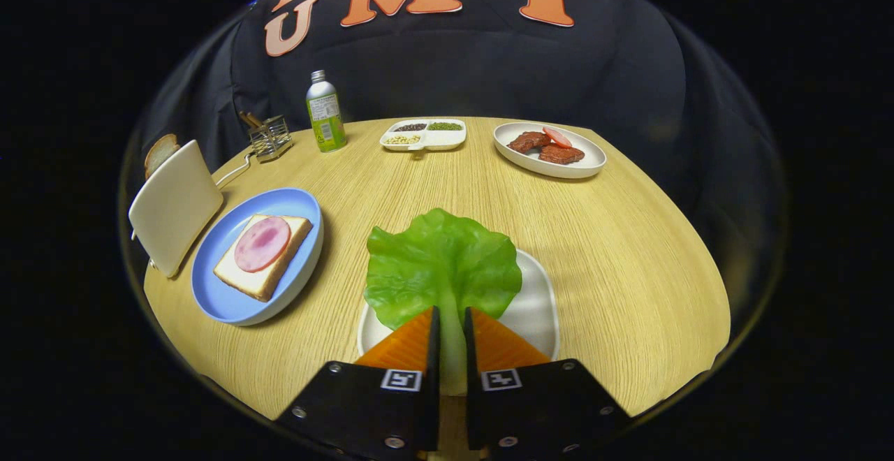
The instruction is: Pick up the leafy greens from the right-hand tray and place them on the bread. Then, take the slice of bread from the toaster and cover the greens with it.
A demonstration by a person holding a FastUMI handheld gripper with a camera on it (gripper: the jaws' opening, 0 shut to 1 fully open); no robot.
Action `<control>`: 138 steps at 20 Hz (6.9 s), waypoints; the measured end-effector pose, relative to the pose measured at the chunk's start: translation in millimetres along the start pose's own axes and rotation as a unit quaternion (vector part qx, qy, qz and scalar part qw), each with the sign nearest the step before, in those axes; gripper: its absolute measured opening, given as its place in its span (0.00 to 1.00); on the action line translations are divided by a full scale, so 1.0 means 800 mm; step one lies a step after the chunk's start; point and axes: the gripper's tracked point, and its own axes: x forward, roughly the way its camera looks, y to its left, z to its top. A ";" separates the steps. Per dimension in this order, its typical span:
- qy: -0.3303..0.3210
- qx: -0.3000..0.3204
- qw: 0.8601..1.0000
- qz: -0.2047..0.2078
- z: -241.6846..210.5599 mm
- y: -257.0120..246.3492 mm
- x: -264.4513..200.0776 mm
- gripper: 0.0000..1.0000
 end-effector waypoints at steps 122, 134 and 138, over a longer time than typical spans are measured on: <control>-0.114 -0.075 0.985 0.110 0.216 0.582 -0.111 0.41; -0.168 -0.053 0.975 0.133 0.278 0.572 -0.172 0.06; -0.191 -0.048 0.971 0.137 0.300 0.559 -0.192 0.06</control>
